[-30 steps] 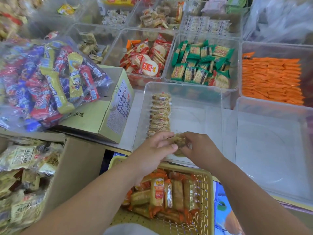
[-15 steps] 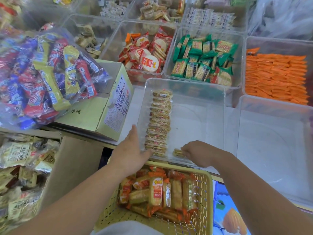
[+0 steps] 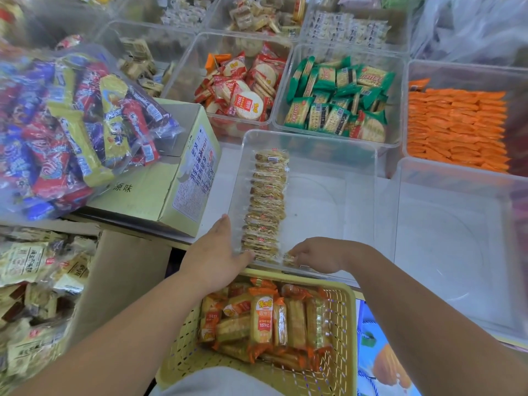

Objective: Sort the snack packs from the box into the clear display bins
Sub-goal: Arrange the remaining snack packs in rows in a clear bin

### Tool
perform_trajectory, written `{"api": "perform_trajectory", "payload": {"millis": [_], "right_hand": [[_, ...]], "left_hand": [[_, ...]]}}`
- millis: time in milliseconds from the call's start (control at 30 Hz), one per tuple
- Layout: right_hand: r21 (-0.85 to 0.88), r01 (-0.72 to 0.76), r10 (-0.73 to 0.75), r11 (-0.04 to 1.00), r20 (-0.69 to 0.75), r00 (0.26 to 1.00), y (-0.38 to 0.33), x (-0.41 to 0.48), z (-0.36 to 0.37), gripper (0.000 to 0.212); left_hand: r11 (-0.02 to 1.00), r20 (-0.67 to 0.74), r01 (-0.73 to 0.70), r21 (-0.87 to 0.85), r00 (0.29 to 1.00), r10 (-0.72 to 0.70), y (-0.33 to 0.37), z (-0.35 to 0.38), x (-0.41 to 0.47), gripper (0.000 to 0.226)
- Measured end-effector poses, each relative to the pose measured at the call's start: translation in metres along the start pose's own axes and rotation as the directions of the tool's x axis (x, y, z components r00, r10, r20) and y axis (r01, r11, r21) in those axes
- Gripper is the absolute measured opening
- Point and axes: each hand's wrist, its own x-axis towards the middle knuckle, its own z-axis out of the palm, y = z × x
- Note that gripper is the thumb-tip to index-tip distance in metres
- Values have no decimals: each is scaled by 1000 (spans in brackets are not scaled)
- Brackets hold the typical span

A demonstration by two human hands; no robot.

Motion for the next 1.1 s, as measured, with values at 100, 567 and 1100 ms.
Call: {"api": "perform_trajectory", "payload": {"millis": [100, 567, 1100], "right_hand": [[79, -31, 37, 996, -74, 997, -3, 0, 2, 44], [-67, -159, 154, 985, -68, 986, -41, -19, 1, 45], [-191, 483, -496, 855, -577, 649, -288, -28, 103, 40]], "left_hand": [[1000, 31, -10, -12, 999, 10, 0, -5, 1, 106], [983, -75, -159, -94, 986, 152, -14, -17, -33, 91], [900, -468, 97, -425, 828, -310, -268, -55, -189, 52]]}}
